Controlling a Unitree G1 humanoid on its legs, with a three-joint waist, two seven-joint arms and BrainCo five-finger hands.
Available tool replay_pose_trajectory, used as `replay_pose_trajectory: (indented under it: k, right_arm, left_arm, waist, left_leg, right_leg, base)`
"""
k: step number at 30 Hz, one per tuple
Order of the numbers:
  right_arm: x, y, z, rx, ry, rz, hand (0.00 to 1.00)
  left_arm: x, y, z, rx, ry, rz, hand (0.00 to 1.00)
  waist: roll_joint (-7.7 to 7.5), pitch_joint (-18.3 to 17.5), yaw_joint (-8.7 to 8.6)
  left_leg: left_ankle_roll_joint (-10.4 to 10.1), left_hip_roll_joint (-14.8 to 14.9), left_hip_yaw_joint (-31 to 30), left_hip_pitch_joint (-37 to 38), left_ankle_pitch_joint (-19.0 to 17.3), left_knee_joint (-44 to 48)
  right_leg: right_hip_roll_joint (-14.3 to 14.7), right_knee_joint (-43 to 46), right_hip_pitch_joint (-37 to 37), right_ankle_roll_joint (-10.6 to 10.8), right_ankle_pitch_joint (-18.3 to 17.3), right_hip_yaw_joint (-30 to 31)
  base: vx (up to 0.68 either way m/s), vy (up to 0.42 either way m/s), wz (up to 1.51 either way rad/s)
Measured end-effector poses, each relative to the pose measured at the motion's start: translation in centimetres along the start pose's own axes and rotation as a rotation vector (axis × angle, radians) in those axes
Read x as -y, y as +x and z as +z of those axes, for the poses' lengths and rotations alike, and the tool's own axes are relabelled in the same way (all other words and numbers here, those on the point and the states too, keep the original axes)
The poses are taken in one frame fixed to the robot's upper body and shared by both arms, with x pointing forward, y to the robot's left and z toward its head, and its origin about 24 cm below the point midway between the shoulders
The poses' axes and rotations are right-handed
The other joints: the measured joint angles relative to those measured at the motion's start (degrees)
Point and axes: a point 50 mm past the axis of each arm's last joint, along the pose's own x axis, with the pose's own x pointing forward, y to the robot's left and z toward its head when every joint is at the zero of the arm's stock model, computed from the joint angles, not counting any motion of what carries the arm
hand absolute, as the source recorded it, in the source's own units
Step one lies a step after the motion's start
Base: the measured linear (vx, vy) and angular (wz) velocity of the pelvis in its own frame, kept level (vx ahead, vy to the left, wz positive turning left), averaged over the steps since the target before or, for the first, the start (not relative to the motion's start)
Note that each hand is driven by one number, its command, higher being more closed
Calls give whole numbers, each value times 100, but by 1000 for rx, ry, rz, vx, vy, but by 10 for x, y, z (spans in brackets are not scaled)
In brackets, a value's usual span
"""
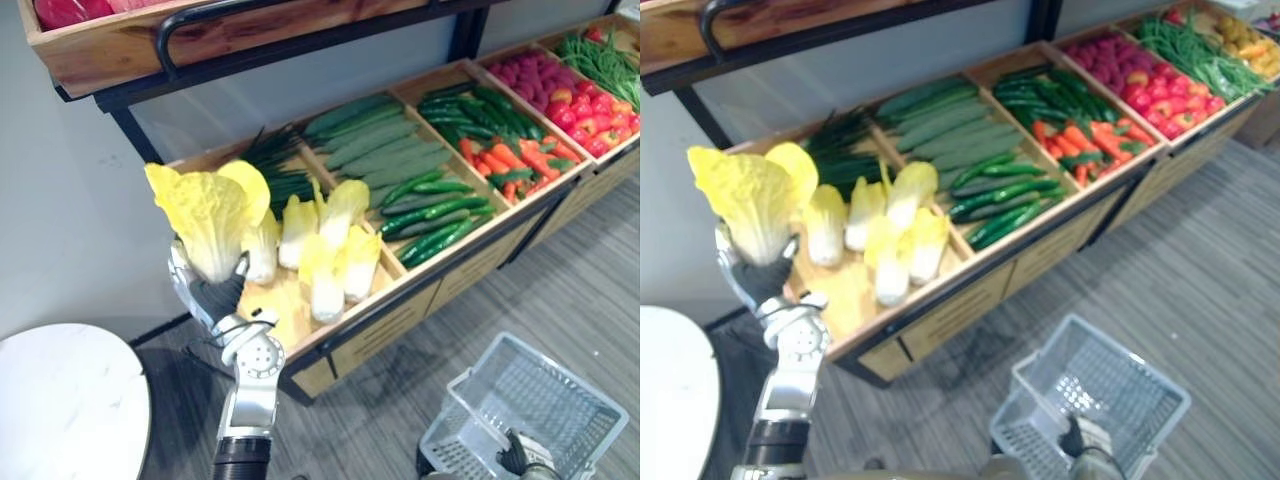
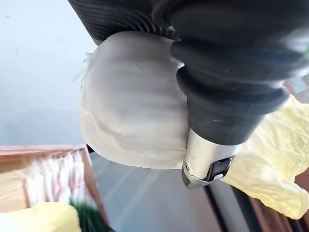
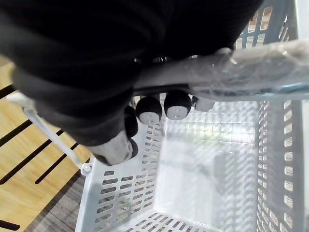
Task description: Pick vegetable in the basket
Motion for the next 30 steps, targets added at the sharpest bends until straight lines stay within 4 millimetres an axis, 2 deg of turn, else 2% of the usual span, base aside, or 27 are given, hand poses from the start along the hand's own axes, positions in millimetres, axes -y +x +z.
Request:
replay_pose_trajectory:
  k: [4, 6, 9, 13, 15, 16, 19, 21, 22, 25, 27, 30]
  right_arm:
    - [0, 0, 0, 4, 5, 1, 100]
    - [2, 1, -2, 2, 19, 8, 100]
    - [13, 6, -7, -28, 66, -6, 100]
    - [33, 13, -22, -93, 167, -53, 100]
    - [51, 18, -29, -120, 207, -99, 100]
    - [55, 19, -32, -128, 211, -110, 100]
    - [85, 24, -48, -168, 216, -181, 100]
    - [108, 27, -57, -166, 193, -232, 100]
    - [122, 29, -61, -164, 170, -257, 100]
    - [155, 33, -64, -143, 134, -321, 100]
    - [170, 32, -69, -150, 140, -355, 100]
    - [187, 33, -61, -107, 134, -393, 100]
  left_arm:
    - [16, -15, 31, 88, -138, -127, 100]
    - [30, -33, 50, 132, -243, -295, 100]
    - [40, -54, 59, 126, -354, -486, 100]
    - [44, -69, 57, 85, -414, -667, 100]
    - [45, -73, 55, 69, -430, -736, 100]
    - [46, -75, 55, 65, -436, -751, 100]
    - [48, -83, 57, 39, -473, -807, 100]
    - [50, -88, 60, 39, -498, -845, 100]
    - [52, -94, 62, 25, -520, -881, 100]
    - [57, -106, 66, 24, -541, -961, 100]
    - [61, -113, 72, 42, -563, -1013, 100]
    - [62, -120, 75, 23, -607, -1062, 100]
  waist:
    - [-47, -28, 7]
    - [-57, -34, 1]
    - [-39, -45, -3]
    - [67, -107, -10]
    - [92, -120, -53]
    - [92, -121, -51]
    - [107, -130, -24]
    - [119, -138, -51]
    - [132, -145, -119]
    - [155, -159, -184]
    - [159, -162, -180]
    - [153, -158, -186]
  left_leg:
    - [0, -1, 48, 14, 0, -10]
    - [-2, -4, 83, 28, -2, -19]
    - [-2, -17, 228, 104, -2, -71]
    - [14, -55, 362, 183, -23, -100]
    - [14, -69, 428, 237, -44, -100]
    - [14, -74, 461, 251, -50, -104]
    - [9, -142, 735, 417, -61, -215]
    - [19, -195, 874, 437, -66, -249]
    - [26, -227, 912, 463, -61, -291]
    - [28, -274, 1021, 622, -62, -392]
    - [35, -307, 1031, 634, -65, -405]
    - [41, -336, 1072, 673, -69, -418]
  right_leg:
    - [1, 0, -17, 1, 1, 48]
    - [3, 0, -27, 2, 1, 82]
    - [11, 12, -84, 8, 5, 201]
    - [-1, 20, -114, 22, 15, 346]
    - [1, 23, -115, 32, 22, 432]
    - [3, 18, -122, 39, 27, 478]
    - [-1, 2, -192, 76, 51, 725]
    - [-24, -3, -277, 115, 77, 860]
    - [-38, -3, -294, 130, 87, 899]
    - [-31, 1, -273, 175, 120, 1039]
    - [-51, -3, -271, 194, 132, 1072]
    - [-68, -4, -270, 208, 141, 1119]
  base:
    - [-4, -9, -5]
    - [6, -9, -7]
    - [7, -6, -18]
    - [4, 0, -19]
    - [-15, -5, -18]
    - [-21, -3, -28]
    - [-17, 5, -42]
    - [-8, 10, -30]
    - [13, 5, -25]
    - [16, 1, -21]
    - [5, -4, -4]
    - [-11, -21, -6]
